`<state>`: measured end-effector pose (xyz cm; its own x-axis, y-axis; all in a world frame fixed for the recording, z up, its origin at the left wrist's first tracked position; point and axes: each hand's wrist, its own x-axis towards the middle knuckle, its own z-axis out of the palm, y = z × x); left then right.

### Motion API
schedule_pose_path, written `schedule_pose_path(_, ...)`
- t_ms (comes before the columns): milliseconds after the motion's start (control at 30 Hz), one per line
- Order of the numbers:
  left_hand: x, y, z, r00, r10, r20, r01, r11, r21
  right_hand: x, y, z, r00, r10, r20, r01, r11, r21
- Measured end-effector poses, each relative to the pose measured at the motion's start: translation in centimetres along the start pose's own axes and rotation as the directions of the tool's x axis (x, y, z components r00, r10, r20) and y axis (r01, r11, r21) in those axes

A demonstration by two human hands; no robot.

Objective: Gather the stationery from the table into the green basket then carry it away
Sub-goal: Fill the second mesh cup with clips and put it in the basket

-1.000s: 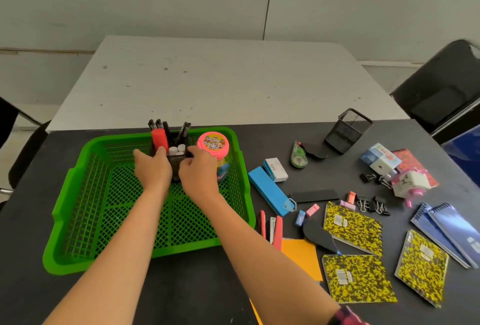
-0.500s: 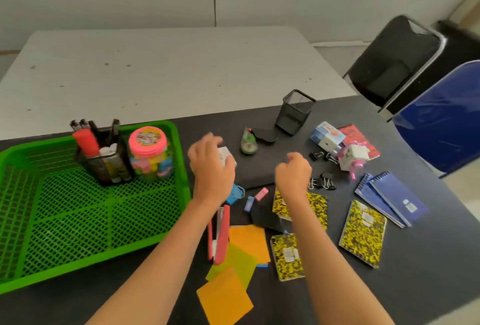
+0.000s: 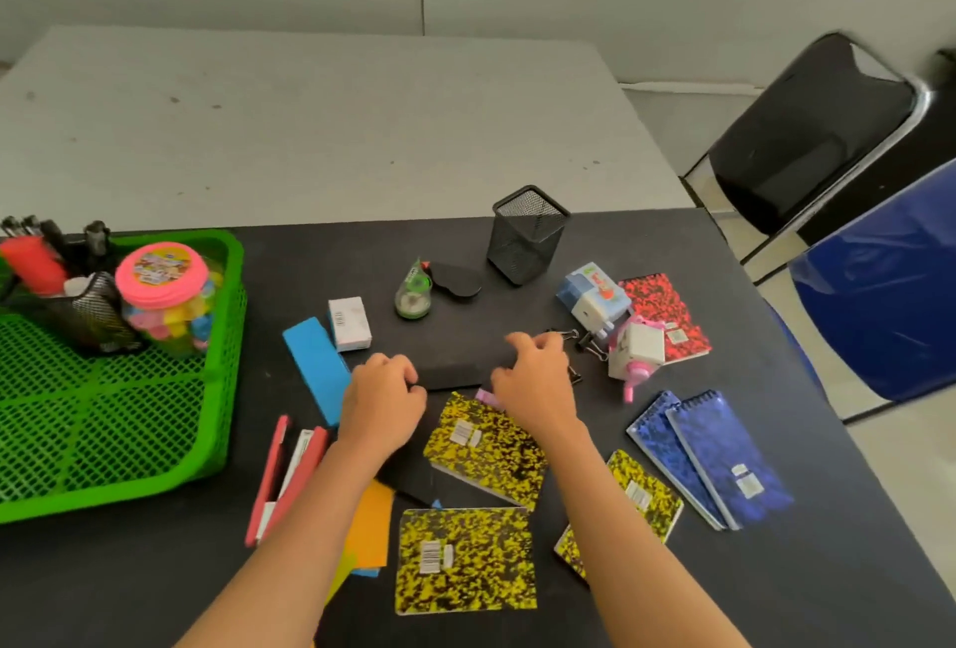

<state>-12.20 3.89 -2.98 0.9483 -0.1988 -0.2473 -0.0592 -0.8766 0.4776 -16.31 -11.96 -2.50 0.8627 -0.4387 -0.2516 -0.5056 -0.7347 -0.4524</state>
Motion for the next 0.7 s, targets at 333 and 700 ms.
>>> schedule_pose_path(333, 0.9, 0.4, -0.1, 0.991, -0.058, 0.119, 0.048, 0.995, 0.085, 2.1, -2.1, -0.6, 0.932, -0.004, 0.363, 0.06, 0.988, -0.143)
schedule_pose_path(700, 0.7, 3.5, -1.5, 0.911, -0.172, 0.376, 0.413, 0.329, -0.849, 1.7, -3.3, -2.3, 0.968, -0.155, 0.198, 0.093, 0.952, 0.293)
